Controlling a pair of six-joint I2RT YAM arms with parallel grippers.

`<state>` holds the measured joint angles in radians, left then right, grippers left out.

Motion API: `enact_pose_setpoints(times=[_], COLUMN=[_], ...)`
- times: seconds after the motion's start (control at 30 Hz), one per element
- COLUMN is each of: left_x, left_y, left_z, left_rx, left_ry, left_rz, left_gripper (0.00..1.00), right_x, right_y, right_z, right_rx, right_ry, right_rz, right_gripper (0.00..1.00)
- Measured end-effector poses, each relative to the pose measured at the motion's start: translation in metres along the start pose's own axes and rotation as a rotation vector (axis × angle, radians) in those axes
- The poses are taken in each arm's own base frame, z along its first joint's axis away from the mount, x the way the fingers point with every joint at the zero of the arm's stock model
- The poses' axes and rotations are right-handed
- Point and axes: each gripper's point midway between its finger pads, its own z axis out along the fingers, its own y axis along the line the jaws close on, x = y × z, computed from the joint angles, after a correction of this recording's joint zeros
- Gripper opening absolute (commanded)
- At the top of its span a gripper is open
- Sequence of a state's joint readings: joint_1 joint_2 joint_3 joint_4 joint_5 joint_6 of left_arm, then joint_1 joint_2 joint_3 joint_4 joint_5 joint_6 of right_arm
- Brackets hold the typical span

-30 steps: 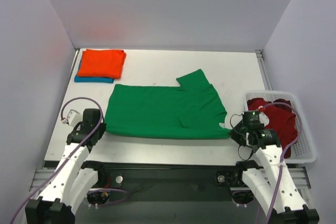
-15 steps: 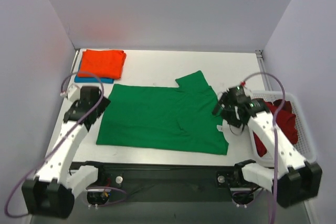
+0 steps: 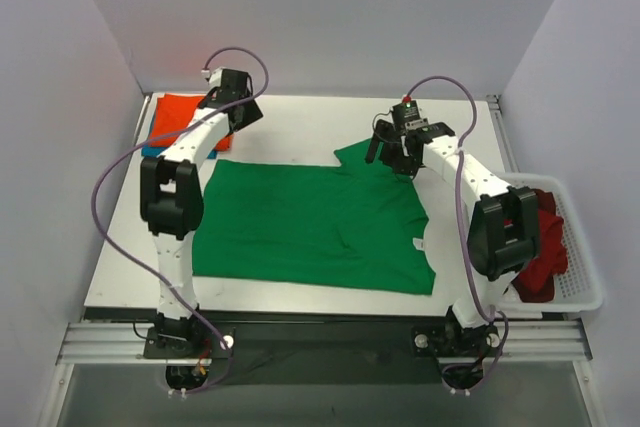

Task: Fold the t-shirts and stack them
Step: Grap the side of the flattened tshirt furthest away from the robot with both arms

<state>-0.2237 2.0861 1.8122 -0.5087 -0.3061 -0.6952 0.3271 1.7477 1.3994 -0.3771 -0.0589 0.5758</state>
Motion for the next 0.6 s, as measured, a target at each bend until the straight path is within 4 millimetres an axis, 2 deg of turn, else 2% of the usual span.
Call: enact_pose_setpoints(times=[0.13,0.3,0.43,0.6], left_x=[0.003,0.004,0.008,0.007], left_y=[-0.006,0.006,0.029,0.052], left_z=[0.051,0.093,0.113,0.123], left_rx=[-0.020,-0.046,-0.073,-0.088], left_ry=[0.027,0.074,0.124,0.160], left_rz=[0.092,0.153,0.159,0.138], left_gripper=[0.75,0.75,0.75,0.75], right_x=[-0.003,-0.013,-0.013,-0.012], right_y=[-0.010,-0.014,-0.010,-0.009], right_z=[0.016,0.026,0.031,0.032], right_rx=[-0.008,-0.031,-0.054,-0.064], right_ry=[0.024,0.020,0.027,0.034], right_rz=[0.009,0.027,0.029,0.027], right_gripper=[0.72,0.71,0.71,0.71])
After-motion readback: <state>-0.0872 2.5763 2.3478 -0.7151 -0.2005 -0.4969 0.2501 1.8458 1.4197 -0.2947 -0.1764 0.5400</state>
